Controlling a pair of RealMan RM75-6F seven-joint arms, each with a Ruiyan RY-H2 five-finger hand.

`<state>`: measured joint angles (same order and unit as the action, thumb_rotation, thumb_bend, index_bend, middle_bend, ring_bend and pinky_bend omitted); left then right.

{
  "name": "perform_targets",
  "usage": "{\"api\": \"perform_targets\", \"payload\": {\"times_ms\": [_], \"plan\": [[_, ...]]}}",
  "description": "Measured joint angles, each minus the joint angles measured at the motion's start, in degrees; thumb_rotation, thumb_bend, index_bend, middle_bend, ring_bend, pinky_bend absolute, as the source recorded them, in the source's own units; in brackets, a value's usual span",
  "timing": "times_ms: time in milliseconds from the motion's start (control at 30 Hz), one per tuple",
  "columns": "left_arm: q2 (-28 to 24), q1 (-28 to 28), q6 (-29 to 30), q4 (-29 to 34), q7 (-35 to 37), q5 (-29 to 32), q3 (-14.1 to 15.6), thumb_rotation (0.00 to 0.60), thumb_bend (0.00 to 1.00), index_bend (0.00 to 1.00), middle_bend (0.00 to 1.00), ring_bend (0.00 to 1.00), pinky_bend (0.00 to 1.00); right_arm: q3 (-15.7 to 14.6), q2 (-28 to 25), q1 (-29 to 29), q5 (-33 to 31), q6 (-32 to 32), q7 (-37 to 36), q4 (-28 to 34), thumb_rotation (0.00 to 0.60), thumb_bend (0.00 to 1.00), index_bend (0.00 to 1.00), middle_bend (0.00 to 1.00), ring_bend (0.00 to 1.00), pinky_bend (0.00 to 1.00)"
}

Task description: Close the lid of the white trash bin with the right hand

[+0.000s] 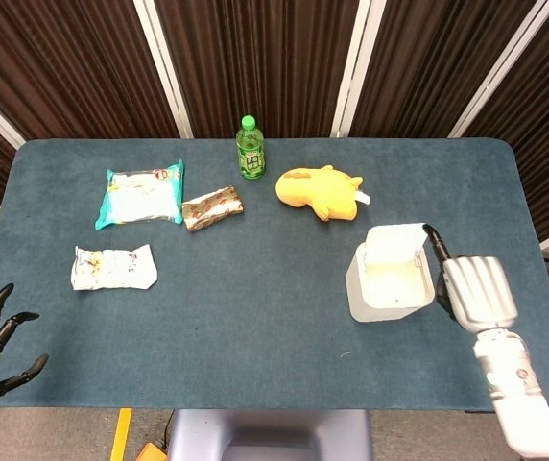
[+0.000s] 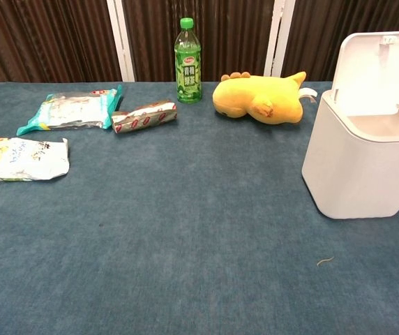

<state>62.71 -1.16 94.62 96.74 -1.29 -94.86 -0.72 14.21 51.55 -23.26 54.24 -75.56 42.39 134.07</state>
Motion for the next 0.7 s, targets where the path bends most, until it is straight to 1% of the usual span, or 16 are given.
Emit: {"api": "perform_targets", "payload": {"times_ms": [200, 400, 500, 700], "plan": [[-0.17, 0.06, -0.37, 0.11, -0.54, 0.53, -0.04, 0.6, 0.2, 0.34, 0.0, 0.0, 0.25, 3.22, 4.04, -8.42, -15.06, -0.01, 5.8, 0.58, 0.6, 1.0, 0.01, 0.83, 0.74, 0.74], [-0.47, 0.1, -0.79, 0.32, -0.34, 1.38, -0.22, 0.6, 0.2, 0.34, 0.0, 0.0, 0.25, 5.13, 7.56, -16.53, -27.84, -1.92, 10.49, 0.36, 0.6, 1.0, 0.01, 0.83, 0.74, 0.74], [-0.54, 0.18, -0.6, 0.35, -0.24, 1.25, -0.23, 0.6, 0.2, 0.35, 0.0, 0.0, 0.25, 5.42, 9.72, -19.81, -31.46, -3.19, 11.87, -0.93, 0.6, 1.0, 0.01, 0.83, 0.74, 0.74], [-0.62, 0.23, -0.67, 0.35, -0.52, 1.05, -0.13, 0.6, 0.2, 0.35, 0.0, 0.0, 0.25, 5.48, 12.41, -22.75, -33.81, -4.66, 11.59, -4.8, 0.6, 1.0, 0.01, 0.83, 0.74, 0.74]]}}
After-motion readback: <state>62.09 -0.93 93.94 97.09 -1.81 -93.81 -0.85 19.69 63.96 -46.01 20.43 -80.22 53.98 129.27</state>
